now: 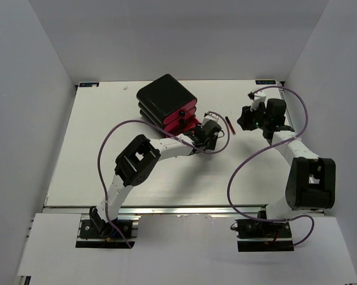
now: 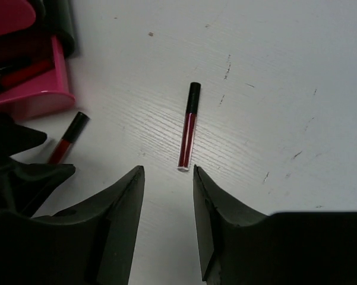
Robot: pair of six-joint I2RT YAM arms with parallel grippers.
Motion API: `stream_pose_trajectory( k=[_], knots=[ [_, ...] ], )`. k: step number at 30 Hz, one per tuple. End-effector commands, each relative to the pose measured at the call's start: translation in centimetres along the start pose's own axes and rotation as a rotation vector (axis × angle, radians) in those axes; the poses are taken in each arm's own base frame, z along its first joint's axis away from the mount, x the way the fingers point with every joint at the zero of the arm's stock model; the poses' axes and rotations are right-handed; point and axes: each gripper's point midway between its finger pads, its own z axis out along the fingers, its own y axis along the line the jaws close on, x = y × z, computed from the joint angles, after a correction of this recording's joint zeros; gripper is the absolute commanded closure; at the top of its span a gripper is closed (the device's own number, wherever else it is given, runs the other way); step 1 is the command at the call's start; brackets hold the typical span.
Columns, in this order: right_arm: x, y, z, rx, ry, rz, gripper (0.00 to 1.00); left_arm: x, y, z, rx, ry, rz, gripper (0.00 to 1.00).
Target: Organize the makeup
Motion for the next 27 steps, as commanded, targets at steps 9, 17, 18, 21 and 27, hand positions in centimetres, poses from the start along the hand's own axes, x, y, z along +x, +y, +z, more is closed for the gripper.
stream_pose_trajectory(
  k=[9,17,18,21,27],
  knots=[
    [-1.8,-0.5,-2.0,0.002,-0.079,0.13,0.56,1.5,1.1,0.7,-0.115,0.092,0.07,0.55],
    [-1.8,0.0,-2.2,-0.033,-0.075,0.123,0.56,1.1,-0.3,-0.1,-0.023,0.097,0.071,0.9],
    [-1.3,0.4,-2.3,-0.054,-0.045,0.132,0.57,-0.2,-0.5,-0.9,-0.004,0.07,0.059,0.93],
    [-0.4,1.2,-2.0,-0.12,0.041,0.155,0.58,-0.9,-0.5,-2.4,0.036,0.041,0.083,1.0],
    [1.6,1.2,-0.7,-0.134,0.109,0.211,0.6,-3.9,1.1,-6.3,0.099,-0.033,0.229,1.0]
  ],
)
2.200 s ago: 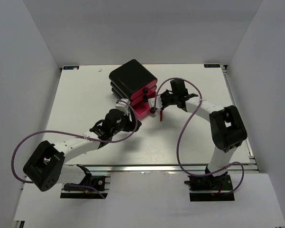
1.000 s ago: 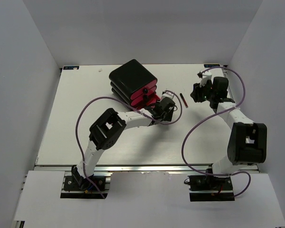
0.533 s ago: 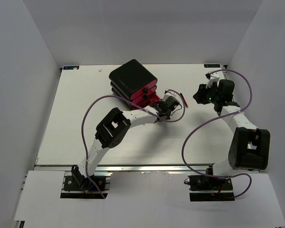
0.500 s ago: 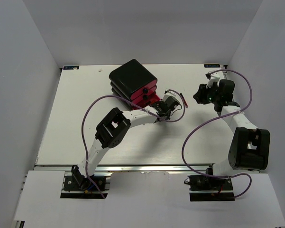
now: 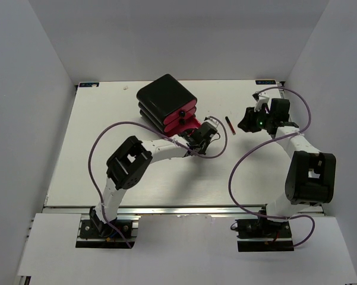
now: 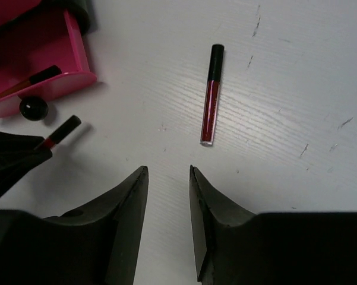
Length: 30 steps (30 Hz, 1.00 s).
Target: Organize the makeup
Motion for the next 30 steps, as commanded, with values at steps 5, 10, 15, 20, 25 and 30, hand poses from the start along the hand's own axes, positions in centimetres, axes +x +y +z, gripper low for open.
stream_pose_trajectory(
  k=[5,10,15,20,25,30],
  knots=[
    [0.8,0.5,0.4,-0.034,0.035,0.031,0.6,-6.9,3.9,-4.9,0.034,-0.162,0.115,1.0],
    [1.6,0.6,0.9,-0.031,0.057,0.01,0.58,-6.8,6.8,-4.1,-0.046,-0.152,0.174,1.0],
    [2.8,0.0,2.7,0.111,0.112,-0.019,0.51,-4.9,9.6,-2.4,-0.09,-0.098,0.157,0.91],
    [3.2,0.1,4.7,0.192,0.151,-0.038,0.47,-5.3,10.6,-2.3,-0.126,-0.109,0.164,0.46],
    [2.4,-0.7,6.6,0.282,0.148,-0.112,0.45,-6.3,10.5,-2.9,-0.119,-0.134,0.15,0.37],
    [1.2,-1.9,8.5,0.357,0.161,-0.166,0.46,-8.4,9.8,-5.2,-0.068,-0.199,0.053,0.53]
  ],
)
